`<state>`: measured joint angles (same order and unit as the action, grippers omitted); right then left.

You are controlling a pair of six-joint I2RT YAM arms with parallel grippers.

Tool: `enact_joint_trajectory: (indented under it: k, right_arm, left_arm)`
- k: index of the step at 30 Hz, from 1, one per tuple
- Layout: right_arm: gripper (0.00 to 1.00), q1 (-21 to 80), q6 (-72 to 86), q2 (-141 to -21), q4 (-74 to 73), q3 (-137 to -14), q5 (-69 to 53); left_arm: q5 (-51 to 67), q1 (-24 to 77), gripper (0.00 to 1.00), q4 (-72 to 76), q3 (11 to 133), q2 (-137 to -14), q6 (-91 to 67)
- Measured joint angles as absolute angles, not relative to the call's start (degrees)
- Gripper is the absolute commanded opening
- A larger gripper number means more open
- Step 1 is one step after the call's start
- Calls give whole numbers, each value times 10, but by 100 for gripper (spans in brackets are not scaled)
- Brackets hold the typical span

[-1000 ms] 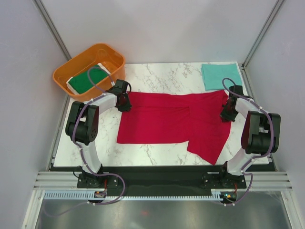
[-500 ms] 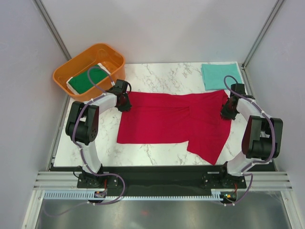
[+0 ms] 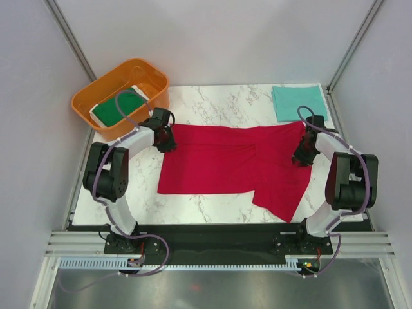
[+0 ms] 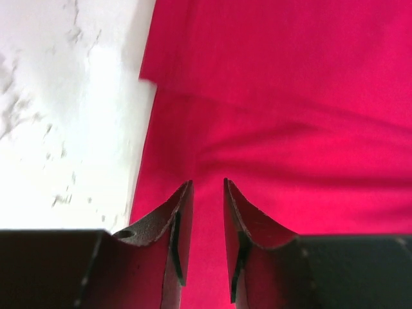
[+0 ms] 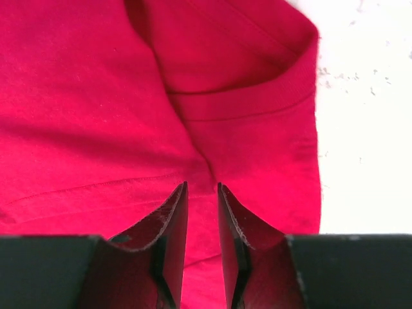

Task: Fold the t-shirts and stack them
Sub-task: Fold the tshirt

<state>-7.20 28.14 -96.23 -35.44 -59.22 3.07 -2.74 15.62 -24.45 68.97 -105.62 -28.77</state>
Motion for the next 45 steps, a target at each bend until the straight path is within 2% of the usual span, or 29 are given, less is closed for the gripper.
enact_joint_trajectory:
  k: [4, 9, 15, 19, 28, 33, 37, 45]
  right_arm:
    - [37, -53, 308, -950, -376, -604, 36]
    - [38, 40, 338, -876, -388, -565, 62]
    - [38, 65, 359, -797, -427, -512, 69]
    - [38, 65, 362, -755, -448, -505, 69]
    - [38, 65, 362, -722, -460, -506, 60]
    - [38, 65, 362, -722, -462, -507, 53]
    - [38, 65, 362, -722, -463, -510, 48]
    - [38, 66, 366, -720, -464, -511, 46]
  left_arm:
    - [-12, 159, 33, -267, 672, -961, -285]
    - [13, 168, 35, -259, 604, -795, -298]
    - [47, 170, 32, -284, 496, -693, -412]
    - [43, 170, 31, -348, 467, -690, -517]
    - [-17, 170, 40, -471, 441, -691, -679]
    - [-45, 170, 40, -498, 411, -710, -723]
    - [-74, 170, 45, -509, 395, -715, -755]
    - [-122, 170, 47, -509, 413, -743, -773]
